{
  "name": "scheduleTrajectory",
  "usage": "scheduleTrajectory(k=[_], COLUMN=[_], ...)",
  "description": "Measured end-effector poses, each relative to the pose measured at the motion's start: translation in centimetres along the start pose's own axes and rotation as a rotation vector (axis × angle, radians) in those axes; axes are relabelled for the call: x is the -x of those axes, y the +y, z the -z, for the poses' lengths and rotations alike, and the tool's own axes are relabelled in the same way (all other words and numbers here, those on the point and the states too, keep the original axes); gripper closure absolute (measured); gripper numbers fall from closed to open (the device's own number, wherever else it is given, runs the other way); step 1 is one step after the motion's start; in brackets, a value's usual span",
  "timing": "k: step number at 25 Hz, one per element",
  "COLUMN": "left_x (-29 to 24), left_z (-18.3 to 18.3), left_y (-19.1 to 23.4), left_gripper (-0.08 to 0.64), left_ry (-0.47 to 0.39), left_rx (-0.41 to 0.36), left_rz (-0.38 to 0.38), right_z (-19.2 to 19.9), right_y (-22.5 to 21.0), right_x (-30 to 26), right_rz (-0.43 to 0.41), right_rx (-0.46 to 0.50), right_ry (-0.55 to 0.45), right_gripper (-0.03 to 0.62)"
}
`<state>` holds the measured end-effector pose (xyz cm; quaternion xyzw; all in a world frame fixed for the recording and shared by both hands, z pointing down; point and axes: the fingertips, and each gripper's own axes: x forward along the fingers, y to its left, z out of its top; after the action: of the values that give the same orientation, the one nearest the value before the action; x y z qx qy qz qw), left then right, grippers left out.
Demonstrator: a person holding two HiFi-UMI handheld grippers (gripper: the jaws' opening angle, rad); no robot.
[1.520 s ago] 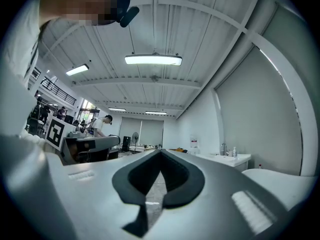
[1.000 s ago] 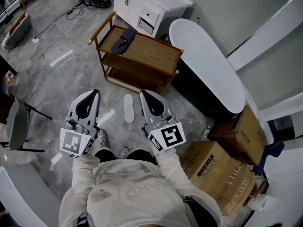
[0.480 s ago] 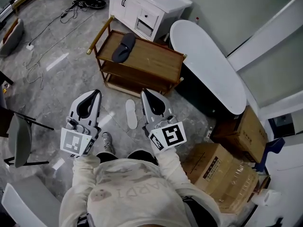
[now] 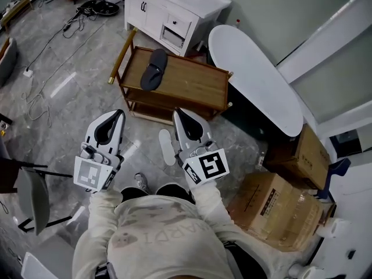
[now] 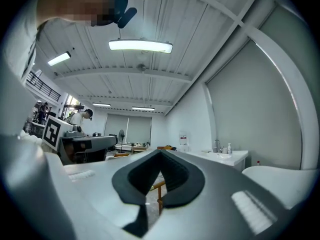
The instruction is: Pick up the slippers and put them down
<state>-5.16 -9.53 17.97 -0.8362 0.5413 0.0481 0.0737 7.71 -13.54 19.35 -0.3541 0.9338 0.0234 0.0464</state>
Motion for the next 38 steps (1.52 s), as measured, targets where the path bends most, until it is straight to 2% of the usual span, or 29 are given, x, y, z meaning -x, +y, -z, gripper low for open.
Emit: scheduleTrajectory(k=[4, 7, 10, 20, 27, 38], left_x=[-0.7, -0.9, -1.0, -2.6, -4.6, -9.8], left_z=[0.6, 0.8, 1.7, 4.7, 6.8, 8.9], left_y=[3.1, 5.2, 6.9, 9.8, 11.9, 14.6], left_gripper=[0.557, 0.558, 0.557, 0.557, 0.557, 0.557], left_ry=[0.011, -0.012, 0.01, 0.048, 0.075, 0.095], left_rx=[0.019, 0.008, 0.022, 0.09, 0.106, 0.106], left_rz=[0.023, 0.056, 0.059, 0.074, 0.054, 0.011], right_z=[0.7, 1.2, 2.0, 7.2, 11.0, 17.6], right_y=[0.1, 0.2, 0.4, -0.7, -3.4, -10.8], right_x=[-2.9, -4.7, -6.1, -9.1, -11.9, -18.4], right_rz=[0.04, 0.07, 0.092, 0.129, 0.143, 0.141], right_rx=[-0.001, -0.001, -0.011, -0.098, -0.161, -0.231], right_ry=[0.012, 0.028, 0.051, 0.199, 0.273, 0.421], right_gripper=[0.589, 0.589, 0.589, 0.589, 0.589, 0.58])
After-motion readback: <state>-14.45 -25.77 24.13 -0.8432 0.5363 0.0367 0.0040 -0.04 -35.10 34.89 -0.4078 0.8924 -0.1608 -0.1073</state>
